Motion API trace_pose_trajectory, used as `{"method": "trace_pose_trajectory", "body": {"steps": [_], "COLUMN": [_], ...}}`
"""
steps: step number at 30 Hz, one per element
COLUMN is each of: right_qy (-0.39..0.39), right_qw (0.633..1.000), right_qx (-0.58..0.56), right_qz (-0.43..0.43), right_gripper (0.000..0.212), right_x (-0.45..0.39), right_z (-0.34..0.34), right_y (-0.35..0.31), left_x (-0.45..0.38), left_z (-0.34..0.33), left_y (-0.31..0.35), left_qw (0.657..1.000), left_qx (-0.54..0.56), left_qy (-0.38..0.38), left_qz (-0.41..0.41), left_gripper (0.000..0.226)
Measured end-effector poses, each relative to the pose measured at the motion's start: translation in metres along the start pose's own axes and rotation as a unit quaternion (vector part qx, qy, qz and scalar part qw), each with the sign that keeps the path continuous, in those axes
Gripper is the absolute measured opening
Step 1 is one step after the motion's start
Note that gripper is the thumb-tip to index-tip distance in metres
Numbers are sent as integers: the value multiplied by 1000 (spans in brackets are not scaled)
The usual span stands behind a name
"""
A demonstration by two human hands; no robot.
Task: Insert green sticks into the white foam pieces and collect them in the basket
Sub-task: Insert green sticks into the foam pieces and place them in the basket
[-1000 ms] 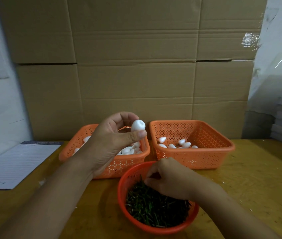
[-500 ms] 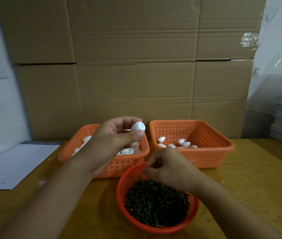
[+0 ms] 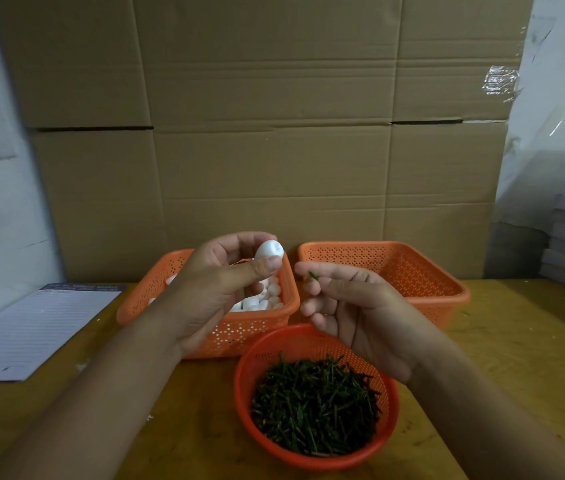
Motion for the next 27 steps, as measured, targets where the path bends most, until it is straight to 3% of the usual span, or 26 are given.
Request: {"method": "trace_pose_trajectory", "body": {"steps": [6,12,21,27], "right_qy": [15,30,97,80], "right_qw": [1000,999,990,994], "right_qx": [11,24,68,33], "right_qz": [7,20,77,63], "right_gripper": [14,3,13,26], "right_x": [1,1,1,-1], "right_z": [-2,0,9,8], "right_y": [-2,-2,-7,-3], "left_x": [0,-1,0,1], "left_z": [1,1,0,1], "left_y": [-2,-2,-3,-3], "left_qw": [1000,1000,1000,999], "left_qx": [5,7,-15,-47], "left_qy": [5,2,1,8], "left_qz": [3,1,1,-1], "left_gripper": [29,36,34,39]}}
Point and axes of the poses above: each hand's wrist, its own x-axis away from the middle knuckle, its own z-axis out of the back of the hand, y = z × x, the point moved 6 cm from there along -x, towards the middle knuckle, and after that the axes turned 2 degrees about z, right-handed, at the moved point
